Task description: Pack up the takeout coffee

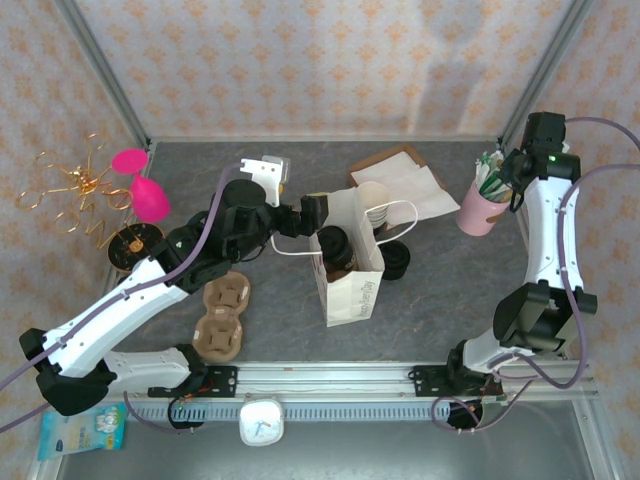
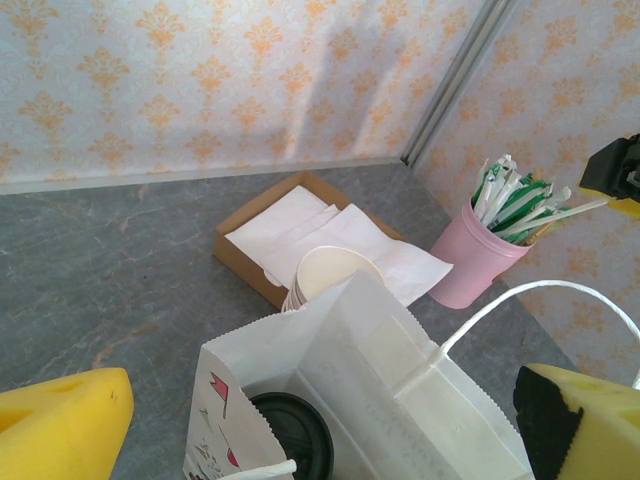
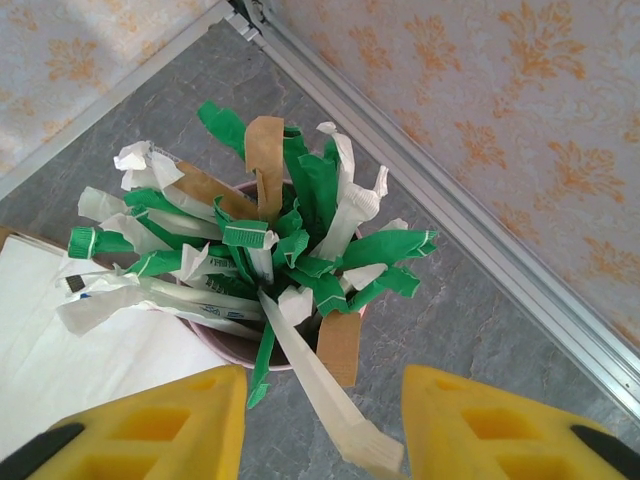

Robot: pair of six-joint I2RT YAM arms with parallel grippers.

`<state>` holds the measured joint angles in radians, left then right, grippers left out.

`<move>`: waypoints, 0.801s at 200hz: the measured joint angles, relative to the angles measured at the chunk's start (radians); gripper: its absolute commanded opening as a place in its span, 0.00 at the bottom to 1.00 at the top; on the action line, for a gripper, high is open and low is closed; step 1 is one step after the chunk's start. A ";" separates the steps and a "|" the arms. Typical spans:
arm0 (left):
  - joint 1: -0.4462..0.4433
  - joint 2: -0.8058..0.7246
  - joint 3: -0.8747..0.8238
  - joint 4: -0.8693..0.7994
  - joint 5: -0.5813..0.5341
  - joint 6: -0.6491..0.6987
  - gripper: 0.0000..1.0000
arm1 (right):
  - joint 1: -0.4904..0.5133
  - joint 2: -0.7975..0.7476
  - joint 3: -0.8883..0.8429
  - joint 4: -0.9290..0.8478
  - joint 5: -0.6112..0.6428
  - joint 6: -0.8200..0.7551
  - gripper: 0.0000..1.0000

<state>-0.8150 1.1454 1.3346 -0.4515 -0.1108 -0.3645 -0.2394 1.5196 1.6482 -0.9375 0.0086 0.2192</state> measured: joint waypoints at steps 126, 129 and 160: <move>0.006 0.000 0.000 0.000 -0.001 0.000 0.99 | 0.000 0.000 0.008 0.010 -0.072 -0.003 0.00; 0.006 0.000 0.000 0.000 -0.001 0.000 0.99 | 0.000 0.000 0.012 0.010 -0.074 -0.003 0.00; 0.006 0.000 0.000 0.000 -0.002 0.000 0.99 | 0.000 -0.002 0.063 0.003 -0.105 0.002 0.00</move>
<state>-0.8089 1.1454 1.3346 -0.4519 -0.1127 -0.3645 -0.2394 1.5173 1.7107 -0.9340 -0.0959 0.2207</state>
